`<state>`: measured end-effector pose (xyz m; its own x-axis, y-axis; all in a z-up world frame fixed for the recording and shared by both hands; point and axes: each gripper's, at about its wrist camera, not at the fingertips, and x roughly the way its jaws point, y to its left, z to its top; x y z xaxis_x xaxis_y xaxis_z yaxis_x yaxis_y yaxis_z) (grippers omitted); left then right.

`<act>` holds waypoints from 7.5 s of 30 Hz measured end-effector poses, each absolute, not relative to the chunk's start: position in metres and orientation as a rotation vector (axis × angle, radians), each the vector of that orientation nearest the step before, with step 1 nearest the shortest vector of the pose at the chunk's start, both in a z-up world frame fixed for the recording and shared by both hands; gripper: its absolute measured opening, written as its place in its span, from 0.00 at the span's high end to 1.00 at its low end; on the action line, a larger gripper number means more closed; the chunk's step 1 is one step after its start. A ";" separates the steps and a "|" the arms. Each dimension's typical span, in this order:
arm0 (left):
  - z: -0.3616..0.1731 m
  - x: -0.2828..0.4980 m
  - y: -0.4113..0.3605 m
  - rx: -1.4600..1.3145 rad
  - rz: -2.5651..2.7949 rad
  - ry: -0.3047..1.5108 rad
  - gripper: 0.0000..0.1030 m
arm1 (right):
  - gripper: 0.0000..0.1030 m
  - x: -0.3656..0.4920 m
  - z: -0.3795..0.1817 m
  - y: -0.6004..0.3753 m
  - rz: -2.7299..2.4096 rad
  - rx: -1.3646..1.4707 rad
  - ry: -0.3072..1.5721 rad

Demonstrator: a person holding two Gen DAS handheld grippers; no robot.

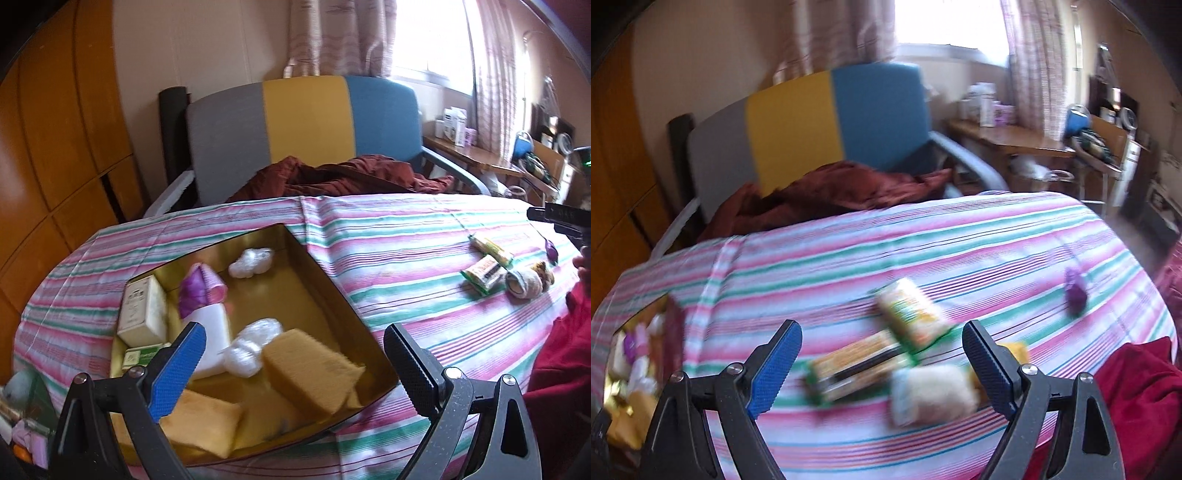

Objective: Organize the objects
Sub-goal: 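Move the left tool to the cracker packet while the right tool approaches the yellow knit item, then grasp the large cracker packet with the left tool while the right tool grasps the yellow knit item, then carry the cracker packet and yellow knit item into the gold tray and release both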

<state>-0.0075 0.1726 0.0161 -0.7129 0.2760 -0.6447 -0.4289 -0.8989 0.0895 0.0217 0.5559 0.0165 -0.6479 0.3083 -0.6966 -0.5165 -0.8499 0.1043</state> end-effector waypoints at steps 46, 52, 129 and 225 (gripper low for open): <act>-0.097 -0.064 0.494 -1.020 1.882 0.587 0.16 | 0.12 0.060 -0.044 0.660 2.172 -0.906 1.147; -0.099 -0.063 0.493 -1.019 1.902 0.574 0.13 | 0.12 0.055 -0.048 0.659 2.139 -0.968 1.084; -0.091 -0.007 0.340 -1.013 2.134 0.415 0.53 | 0.15 0.051 -0.058 0.658 2.034 -1.078 0.920; -0.006 -0.069 0.018 -1.071 2.721 -0.263 0.42 | 0.27 -0.031 -0.036 0.195 3.199 -1.707 0.074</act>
